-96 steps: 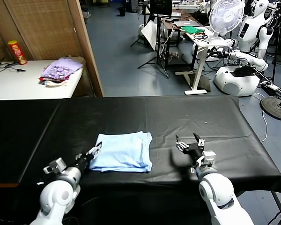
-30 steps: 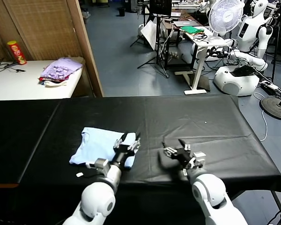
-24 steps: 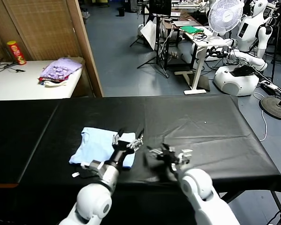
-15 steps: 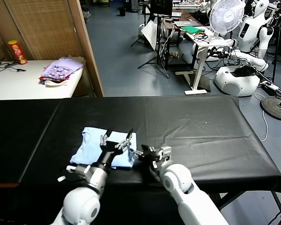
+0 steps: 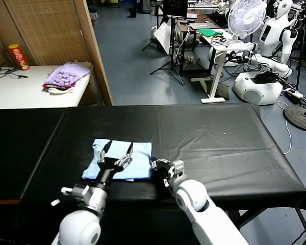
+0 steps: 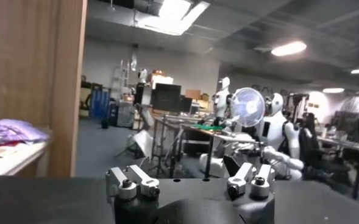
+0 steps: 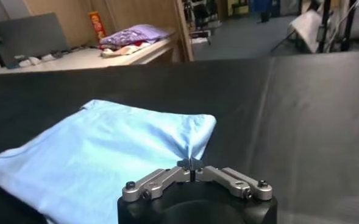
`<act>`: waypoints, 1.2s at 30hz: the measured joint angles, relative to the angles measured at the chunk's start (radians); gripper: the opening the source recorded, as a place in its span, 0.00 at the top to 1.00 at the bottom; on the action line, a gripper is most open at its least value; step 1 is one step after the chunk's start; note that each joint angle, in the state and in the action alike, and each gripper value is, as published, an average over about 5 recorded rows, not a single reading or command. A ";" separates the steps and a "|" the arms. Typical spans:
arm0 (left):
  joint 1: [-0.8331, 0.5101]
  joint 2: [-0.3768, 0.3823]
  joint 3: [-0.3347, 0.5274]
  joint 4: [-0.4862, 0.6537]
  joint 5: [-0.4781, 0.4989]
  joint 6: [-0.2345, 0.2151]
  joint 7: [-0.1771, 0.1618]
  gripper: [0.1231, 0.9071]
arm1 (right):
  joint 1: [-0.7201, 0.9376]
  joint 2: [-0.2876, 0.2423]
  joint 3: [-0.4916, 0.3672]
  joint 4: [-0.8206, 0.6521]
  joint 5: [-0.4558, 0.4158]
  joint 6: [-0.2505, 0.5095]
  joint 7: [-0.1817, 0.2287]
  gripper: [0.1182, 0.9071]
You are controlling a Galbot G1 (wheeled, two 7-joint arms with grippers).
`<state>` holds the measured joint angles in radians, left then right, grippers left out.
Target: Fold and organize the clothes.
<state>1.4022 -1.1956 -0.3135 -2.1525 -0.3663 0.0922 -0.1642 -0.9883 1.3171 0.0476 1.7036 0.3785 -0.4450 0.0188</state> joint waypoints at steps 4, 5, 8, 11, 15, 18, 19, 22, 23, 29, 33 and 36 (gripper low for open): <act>0.017 0.010 -0.007 0.010 0.021 -0.010 -0.009 0.14 | -0.021 -0.042 0.037 0.014 -0.104 0.056 -0.046 0.95; 0.022 0.013 -0.008 0.014 0.023 -0.020 -0.010 0.14 | -0.028 -0.057 0.047 0.020 -0.130 0.074 -0.058 0.92; 0.036 0.025 -0.013 0.029 0.021 -0.057 -0.005 0.14 | -0.055 -0.106 0.083 0.047 -0.198 0.149 -0.086 0.75; 0.049 0.039 -0.024 0.041 0.012 -0.073 0.006 0.14 | -0.092 -0.150 0.118 0.084 -0.236 0.236 -0.086 0.58; 0.072 0.060 -0.038 0.035 -0.004 -0.038 -0.031 0.14 | -0.158 -0.176 0.160 0.145 -0.253 0.318 -0.052 0.30; 0.097 0.078 -0.052 0.025 -0.005 -0.021 -0.068 0.14 | -0.220 -0.182 0.195 0.195 -0.258 0.355 -0.019 0.16; 0.107 0.084 -0.057 0.022 -0.004 -0.022 -0.075 0.14 | -0.243 -0.183 0.207 0.212 -0.260 0.365 -0.009 0.15; 0.147 0.099 -0.076 0.018 -0.003 -0.030 -0.084 0.14 | -0.322 -0.186 0.247 0.259 -0.263 0.382 0.022 0.14; 0.162 0.102 -0.084 0.017 -0.005 -0.032 -0.084 0.14 | -0.350 -0.187 0.260 0.274 -0.263 0.385 0.033 0.14; 0.271 0.114 -0.146 0.012 -0.052 -0.037 -0.050 0.14 | -0.531 -0.177 0.339 0.362 -0.263 0.388 0.087 0.14; 0.359 0.130 -0.199 -0.003 -0.090 -0.031 -0.020 0.14 | -0.641 -0.169 0.390 0.425 -0.265 0.368 0.121 0.14; 0.425 0.136 -0.246 -0.029 -0.126 0.004 -0.020 0.14 | -0.714 -0.161 0.416 0.474 -0.261 0.346 0.148 0.14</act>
<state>1.8277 -1.0593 -0.5592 -2.1813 -0.4920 0.0959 -0.1842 -1.7022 1.1556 0.4632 2.1774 0.1175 -0.0992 0.1664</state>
